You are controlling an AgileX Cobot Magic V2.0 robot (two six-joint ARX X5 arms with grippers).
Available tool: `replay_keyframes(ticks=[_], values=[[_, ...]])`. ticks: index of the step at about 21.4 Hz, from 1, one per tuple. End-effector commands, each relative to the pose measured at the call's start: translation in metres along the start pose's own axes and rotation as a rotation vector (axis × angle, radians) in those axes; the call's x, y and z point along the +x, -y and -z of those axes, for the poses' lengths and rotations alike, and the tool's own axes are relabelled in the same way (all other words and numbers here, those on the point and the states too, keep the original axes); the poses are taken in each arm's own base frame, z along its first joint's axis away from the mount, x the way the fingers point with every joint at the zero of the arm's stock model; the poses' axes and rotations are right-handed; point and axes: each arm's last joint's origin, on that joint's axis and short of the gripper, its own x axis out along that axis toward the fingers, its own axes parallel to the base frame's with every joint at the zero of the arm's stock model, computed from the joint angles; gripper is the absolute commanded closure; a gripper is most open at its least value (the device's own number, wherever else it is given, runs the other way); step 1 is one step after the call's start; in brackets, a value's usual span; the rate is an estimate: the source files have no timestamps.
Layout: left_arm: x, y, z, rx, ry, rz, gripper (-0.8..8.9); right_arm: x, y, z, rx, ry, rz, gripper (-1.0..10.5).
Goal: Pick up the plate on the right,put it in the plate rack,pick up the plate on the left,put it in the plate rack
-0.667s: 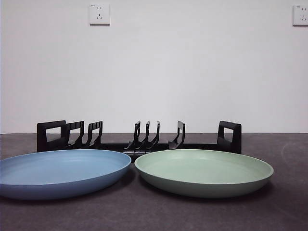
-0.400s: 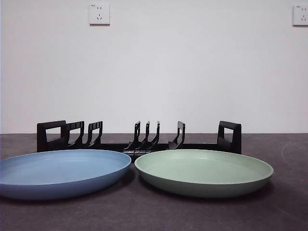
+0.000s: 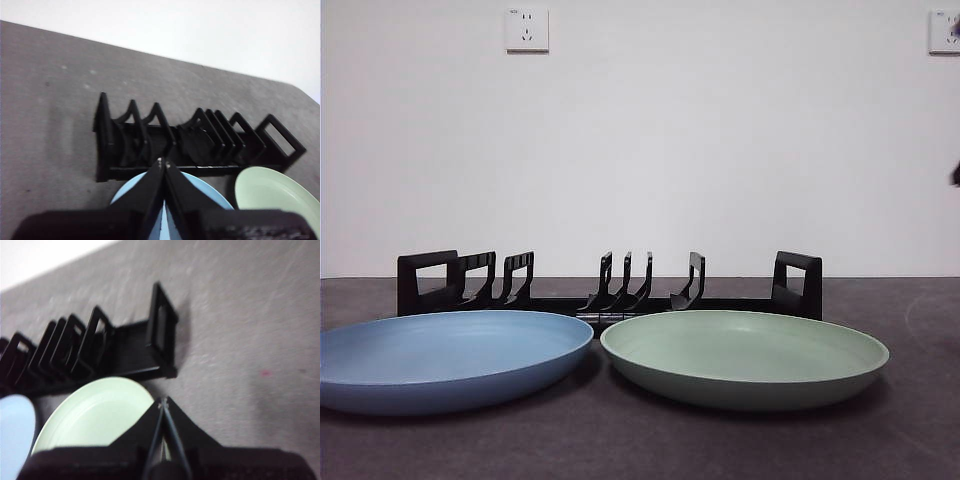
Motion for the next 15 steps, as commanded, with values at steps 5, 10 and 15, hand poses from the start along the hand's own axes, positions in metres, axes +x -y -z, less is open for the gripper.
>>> replay_keyframes(ticks=[5,10,15], values=[[0.039,0.0,-0.024,0.007,-0.243,0.09,8.21,0.042,-0.001,-0.022,-0.013,-0.275,-0.067,9.6],[0.073,-0.001,-0.028,-0.045,-0.408,0.252,8.15,0.068,0.002,-0.027,-0.043,-0.448,-0.111,9.0],[0.085,0.008,-0.028,-0.023,-0.409,0.285,5.81,0.079,0.007,-0.021,-0.038,-0.489,-0.103,7.5]])
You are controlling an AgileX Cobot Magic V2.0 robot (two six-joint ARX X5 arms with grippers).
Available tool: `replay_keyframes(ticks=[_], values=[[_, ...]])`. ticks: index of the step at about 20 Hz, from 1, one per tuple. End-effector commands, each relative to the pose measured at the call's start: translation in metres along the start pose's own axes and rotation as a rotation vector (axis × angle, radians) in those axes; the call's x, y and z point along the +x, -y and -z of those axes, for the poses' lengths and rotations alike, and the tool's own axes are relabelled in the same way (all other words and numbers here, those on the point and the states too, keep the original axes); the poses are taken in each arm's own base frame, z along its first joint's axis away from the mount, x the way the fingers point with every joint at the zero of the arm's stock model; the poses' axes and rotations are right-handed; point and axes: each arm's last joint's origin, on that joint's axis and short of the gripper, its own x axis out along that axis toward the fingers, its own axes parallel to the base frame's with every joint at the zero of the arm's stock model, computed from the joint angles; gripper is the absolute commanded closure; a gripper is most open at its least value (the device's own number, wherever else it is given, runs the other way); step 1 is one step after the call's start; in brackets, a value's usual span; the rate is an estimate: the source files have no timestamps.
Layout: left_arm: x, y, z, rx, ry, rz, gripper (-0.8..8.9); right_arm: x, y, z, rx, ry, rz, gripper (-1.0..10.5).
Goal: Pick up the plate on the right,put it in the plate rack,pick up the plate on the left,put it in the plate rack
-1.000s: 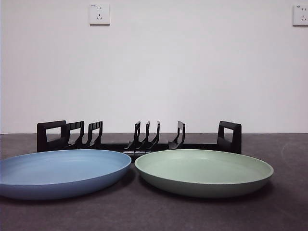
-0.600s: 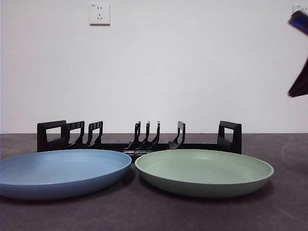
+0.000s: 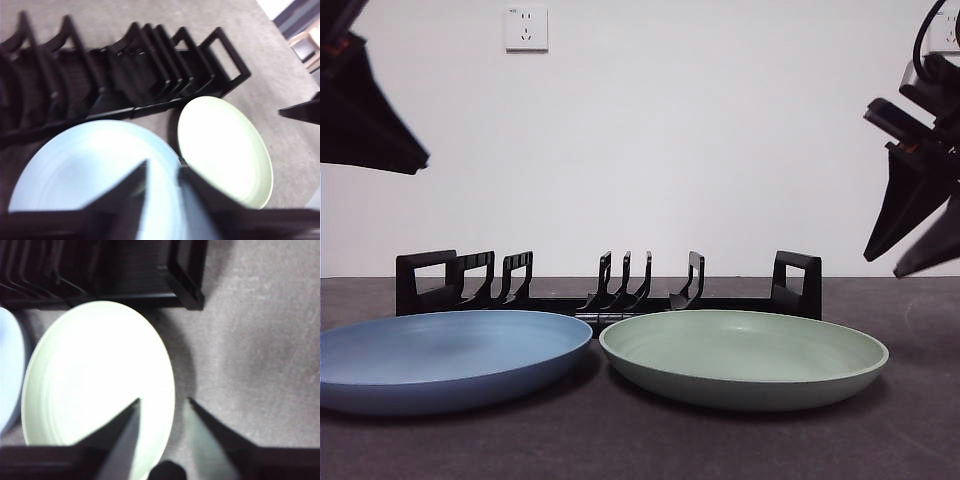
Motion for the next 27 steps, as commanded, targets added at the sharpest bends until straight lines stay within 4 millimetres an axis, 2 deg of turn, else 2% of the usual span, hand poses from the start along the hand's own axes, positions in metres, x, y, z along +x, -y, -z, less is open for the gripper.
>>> replay_keyframes(ticks=[1,11,13,15,19,23,27], values=[[0.003,0.005,-0.004,0.042,0.026,0.003,5.81,0.006,0.002,-0.001,-0.015,-0.009,-0.003,7.5],[0.006,0.033,-0.02,0.137,0.059,-0.024,5.79,0.06,0.01,0.01,-0.003,-0.163,-0.011,7.7],[0.007,0.034,-0.019,0.139,0.055,-0.022,5.79,0.065,0.013,0.012,0.009,-0.187,-0.007,8.9],[0.007,0.036,-0.019,0.143,0.053,-0.022,5.79,0.065,0.013,0.012,0.016,-0.188,-0.001,9.6],[0.009,0.039,-0.018,0.175,0.051,-0.017,5.79,0.06,0.011,0.01,0.025,-0.172,0.0,9.6],[0.012,0.048,-0.017,0.317,0.043,0.019,5.56,0.046,0.004,0.006,0.04,-0.127,-0.005,9.6],[0.017,0.069,-0.013,0.51,0.028,0.065,5.56,0.026,-0.007,-0.001,0.015,-0.043,-0.019,9.6]])
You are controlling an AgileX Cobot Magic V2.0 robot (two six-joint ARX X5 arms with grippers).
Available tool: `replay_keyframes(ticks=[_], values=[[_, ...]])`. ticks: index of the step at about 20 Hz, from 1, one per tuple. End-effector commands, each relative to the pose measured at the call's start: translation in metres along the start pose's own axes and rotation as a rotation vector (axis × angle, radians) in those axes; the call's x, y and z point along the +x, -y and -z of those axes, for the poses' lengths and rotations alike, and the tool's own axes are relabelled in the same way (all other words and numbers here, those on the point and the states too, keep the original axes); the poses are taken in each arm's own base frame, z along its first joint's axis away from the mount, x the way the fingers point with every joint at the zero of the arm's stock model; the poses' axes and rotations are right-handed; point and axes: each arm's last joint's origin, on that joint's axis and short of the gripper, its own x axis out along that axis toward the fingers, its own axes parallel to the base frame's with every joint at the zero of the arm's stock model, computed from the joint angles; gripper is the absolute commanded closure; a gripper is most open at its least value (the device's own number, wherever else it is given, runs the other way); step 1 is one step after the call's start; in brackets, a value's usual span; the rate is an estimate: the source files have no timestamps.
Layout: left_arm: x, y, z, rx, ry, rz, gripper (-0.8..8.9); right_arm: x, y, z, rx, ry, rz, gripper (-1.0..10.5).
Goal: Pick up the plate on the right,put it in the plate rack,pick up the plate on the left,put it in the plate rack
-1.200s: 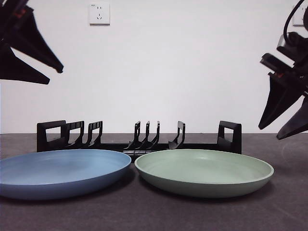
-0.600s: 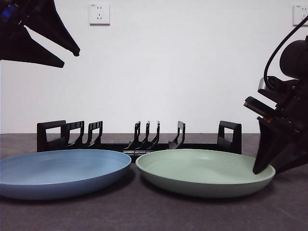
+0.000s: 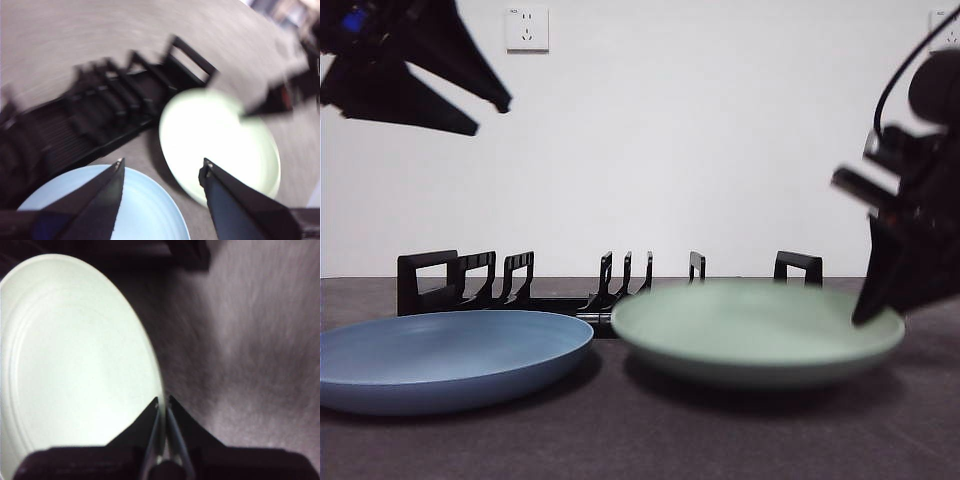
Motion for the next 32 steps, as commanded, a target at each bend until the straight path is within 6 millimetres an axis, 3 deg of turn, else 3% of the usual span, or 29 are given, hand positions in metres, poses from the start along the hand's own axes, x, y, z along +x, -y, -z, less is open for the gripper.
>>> replay_keyframes(ticks=[1,3,8,15,23,32], values=[[0.004,0.016,-0.005,0.199,0.009,0.023,5.5,-0.013,-0.008,-0.004,-0.009,0.058,-0.011,9.6],[0.007,0.03,-0.009,0.291,0.013,0.0,4.93,-0.023,-0.012,-0.01,-0.006,0.074,0.023,9.6],[0.011,0.073,-0.014,0.618,0.034,0.008,4.89,-0.042,-0.023,-0.027,-0.022,0.053,0.052,9.6],[0.022,0.12,0.004,1.019,-0.039,-0.029,4.94,-0.069,-0.041,-0.05,-0.046,0.064,0.045,9.6],[0.05,0.135,0.022,1.147,-0.139,-0.031,4.95,-0.086,-0.059,-0.052,-0.095,-0.026,0.024,9.6],[0.075,0.135,0.034,1.158,-0.195,-0.025,5.23,-0.084,-0.068,-0.049,-0.116,-0.063,-0.066,9.6]])
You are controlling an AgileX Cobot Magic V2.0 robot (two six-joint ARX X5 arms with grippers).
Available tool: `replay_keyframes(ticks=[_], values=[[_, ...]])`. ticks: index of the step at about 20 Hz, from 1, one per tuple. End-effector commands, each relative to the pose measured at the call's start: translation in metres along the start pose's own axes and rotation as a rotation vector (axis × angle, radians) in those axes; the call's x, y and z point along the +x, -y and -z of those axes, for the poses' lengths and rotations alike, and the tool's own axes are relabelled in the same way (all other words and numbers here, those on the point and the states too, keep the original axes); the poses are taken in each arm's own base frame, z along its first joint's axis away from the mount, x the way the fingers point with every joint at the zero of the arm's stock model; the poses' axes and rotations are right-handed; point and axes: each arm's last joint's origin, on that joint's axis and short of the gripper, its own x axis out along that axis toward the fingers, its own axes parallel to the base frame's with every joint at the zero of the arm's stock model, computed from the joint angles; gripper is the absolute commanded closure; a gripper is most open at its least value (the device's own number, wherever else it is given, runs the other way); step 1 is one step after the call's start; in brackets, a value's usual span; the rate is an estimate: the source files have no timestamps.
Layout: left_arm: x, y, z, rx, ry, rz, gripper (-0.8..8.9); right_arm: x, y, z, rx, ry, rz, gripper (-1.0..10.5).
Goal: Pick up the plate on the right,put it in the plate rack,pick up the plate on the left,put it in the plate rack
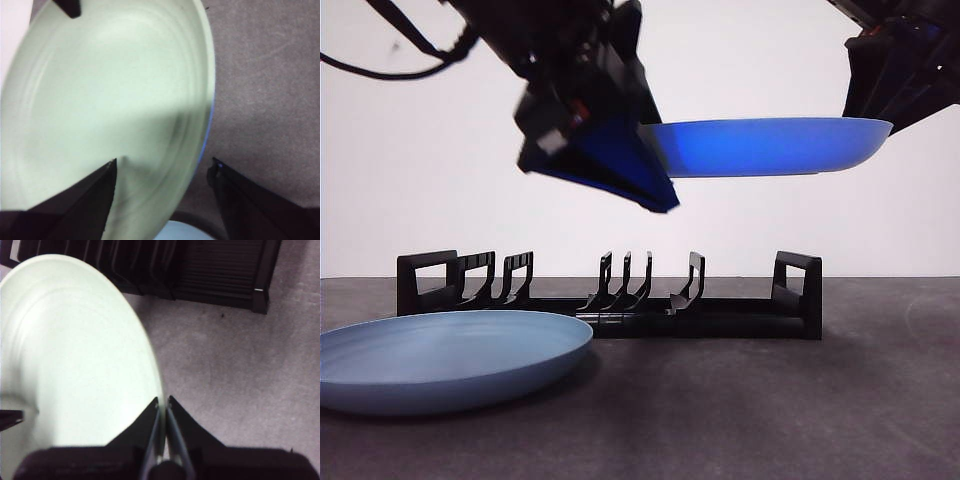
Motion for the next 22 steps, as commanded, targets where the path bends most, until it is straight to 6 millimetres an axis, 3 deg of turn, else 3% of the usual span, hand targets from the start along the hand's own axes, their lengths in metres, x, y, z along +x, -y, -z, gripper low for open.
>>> replay_keyframes(ticks=[1,3,4,14,16,19,22], values=[[0.004,0.003,0.0,0.01,-0.002,0.009,5.79,0.0,-0.003,-0.001,-0.017,0.002,-0.029,9.6],[0.004,0.003,-0.001,0.011,0.005,0.016,7.84,0.0,-0.003,-0.001,-0.017,0.003,-0.026,9.6],[0.004,0.003,-0.001,0.011,0.008,0.019,8.39,0.0,-0.003,-0.001,-0.017,0.003,-0.026,9.6],[0.002,0.009,-0.008,0.023,0.065,0.06,8.22,0.0,-0.002,-0.004,-0.028,0.03,0.015,9.5],[0.001,0.01,-0.009,0.021,0.073,0.066,8.22,-0.001,-0.001,-0.006,-0.04,0.054,0.03,9.2],[0.001,0.01,-0.01,-0.038,0.078,0.058,8.22,-0.005,-0.004,-0.013,-0.069,0.135,0.038,6.7],[0.001,0.005,-0.013,-0.177,0.094,-0.003,8.22,-0.025,-0.011,-0.02,-0.097,0.311,0.077,6.6]])
